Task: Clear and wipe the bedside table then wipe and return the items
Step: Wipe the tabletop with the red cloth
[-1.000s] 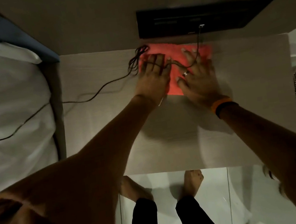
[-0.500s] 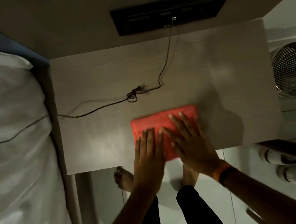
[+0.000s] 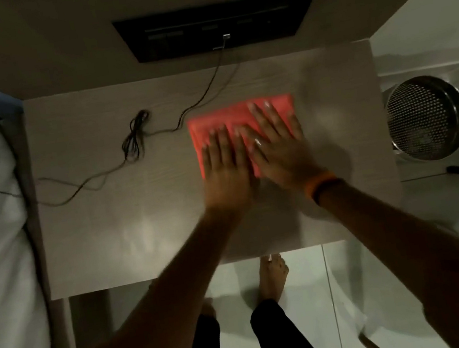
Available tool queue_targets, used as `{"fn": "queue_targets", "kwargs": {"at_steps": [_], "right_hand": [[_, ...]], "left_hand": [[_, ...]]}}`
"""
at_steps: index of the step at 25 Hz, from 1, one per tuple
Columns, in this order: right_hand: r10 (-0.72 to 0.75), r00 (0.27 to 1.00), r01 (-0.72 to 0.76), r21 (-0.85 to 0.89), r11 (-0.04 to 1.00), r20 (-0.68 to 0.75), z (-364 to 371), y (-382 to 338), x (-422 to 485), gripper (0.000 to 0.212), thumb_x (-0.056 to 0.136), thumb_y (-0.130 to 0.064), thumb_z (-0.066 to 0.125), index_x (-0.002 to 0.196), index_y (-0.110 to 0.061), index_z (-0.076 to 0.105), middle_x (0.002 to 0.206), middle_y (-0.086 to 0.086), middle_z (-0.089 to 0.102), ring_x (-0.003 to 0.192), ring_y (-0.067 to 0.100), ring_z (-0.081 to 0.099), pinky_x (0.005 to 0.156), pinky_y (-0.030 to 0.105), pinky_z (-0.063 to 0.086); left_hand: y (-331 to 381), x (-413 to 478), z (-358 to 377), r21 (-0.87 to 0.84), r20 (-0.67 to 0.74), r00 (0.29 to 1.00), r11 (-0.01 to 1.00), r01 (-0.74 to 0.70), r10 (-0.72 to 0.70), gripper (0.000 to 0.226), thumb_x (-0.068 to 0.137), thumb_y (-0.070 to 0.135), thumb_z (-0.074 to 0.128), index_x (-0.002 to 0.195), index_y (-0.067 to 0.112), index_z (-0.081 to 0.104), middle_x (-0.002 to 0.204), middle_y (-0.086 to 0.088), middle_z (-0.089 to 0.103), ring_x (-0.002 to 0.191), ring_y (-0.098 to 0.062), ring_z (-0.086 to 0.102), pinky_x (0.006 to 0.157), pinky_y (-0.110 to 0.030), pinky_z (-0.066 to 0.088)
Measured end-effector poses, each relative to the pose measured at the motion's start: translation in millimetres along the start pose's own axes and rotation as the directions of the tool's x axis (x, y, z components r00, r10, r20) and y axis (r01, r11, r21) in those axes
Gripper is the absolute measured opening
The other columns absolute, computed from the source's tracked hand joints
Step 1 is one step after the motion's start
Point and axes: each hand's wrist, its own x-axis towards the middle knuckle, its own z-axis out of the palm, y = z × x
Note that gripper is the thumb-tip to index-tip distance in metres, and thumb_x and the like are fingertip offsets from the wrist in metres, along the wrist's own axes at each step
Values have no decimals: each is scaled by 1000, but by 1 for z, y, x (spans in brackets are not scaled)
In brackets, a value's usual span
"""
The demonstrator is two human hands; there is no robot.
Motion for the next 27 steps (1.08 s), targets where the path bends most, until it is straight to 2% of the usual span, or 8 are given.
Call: {"fn": "queue_targets", "kwargs": {"at_steps": [4, 9, 13, 19, 21, 24, 26, 27], "right_hand": [[35, 998, -35, -3, 999, 51, -23, 25, 76, 57, 103, -39, 25, 159, -41, 13, 172, -7, -2, 159, 18, -6, 127, 53, -1], [13, 999, -11, -56, 998, 42, -32, 108, 48, 57, 105, -41, 35, 159, -34, 18, 172, 1, 4, 159, 26, 1, 124, 58, 7], [79, 997, -79, -38, 996, 17, -22, 112, 50, 60, 103, -39, 33, 159, -35, 14, 172, 1, 2, 159, 27, -1, 123, 61, 6], [46, 997, -44, 22, 999, -64, 2, 65, -43, 54, 103, -40, 31, 157, -36, 29, 170, 7, 15, 158, 31, 8, 124, 62, 9], [29, 998, -27, 48, 998, -47, 20, 47, -97, 53, 106, -42, 25, 158, -32, 26, 170, 9, 13, 158, 33, 5, 122, 65, 12], [17, 1000, -17, 18, 1000, -3, 46, 29, -180, 55, 107, -46, 16, 160, -30, 17, 171, 9, 8, 158, 34, 5, 121, 66, 20], [19, 1000, -19, 30, 999, 16, 54, 30, -220, 54, 108, -45, 20, 160, -32, 16, 172, 5, 6, 159, 31, 5, 122, 63, 19], [14, 1000, -15, 49, 999, 23, 54, 36, -232, 54, 108, -44, 24, 160, -33, 17, 172, 3, 7, 159, 29, 4, 123, 62, 17]], "left_hand": [[-8, 80, -27, 32, -73, 996, 998, 51, -49, 84, 97, 48, 42, 158, 3, 6, 163, -31, 5, 152, -48, 3, 123, -59, 10], [54, 107, -28, 86, -13, 997, 993, -80, 81, 74, 101, 45, 34, 158, 6, 7, 163, -32, 5, 149, -53, 5, 121, -65, 8], [55, 114, -27, 72, -33, 993, 991, -113, 115, 67, 103, 42, 31, 159, 11, 11, 164, -29, 9, 151, -49, 7, 121, -63, 10], [52, 12, 11, 105, -4, 987, 982, -158, 159, 60, 108, 33, 26, 158, 7, 5, 163, -30, -2, 151, -49, -4, 122, -62, 7], [59, -41, 31, 98, -1, 986, 981, -169, 170, 61, 105, 35, 23, 156, 4, 18, 161, -31, 14, 149, -52, 11, 120, -64, 17], [74, -111, 60, 63, -27, 984, 982, -176, 178, 57, 104, 35, 22, 147, 4, 44, 150, -30, 43, 138, -50, 40, 107, -65, 41], [94, -138, 72, 44, 15, 979, 978, -202, 202, 49, 101, 34, 46, 141, 6, 53, 146, -26, 50, 134, -47, 48, 100, -63, 48], [106, -145, 74, 37, 68, 979, 981, -193, 190, 55, 95, 35, 61, 141, 8, 54, 146, -25, 50, 134, -46, 48, 99, -61, 50]]}}
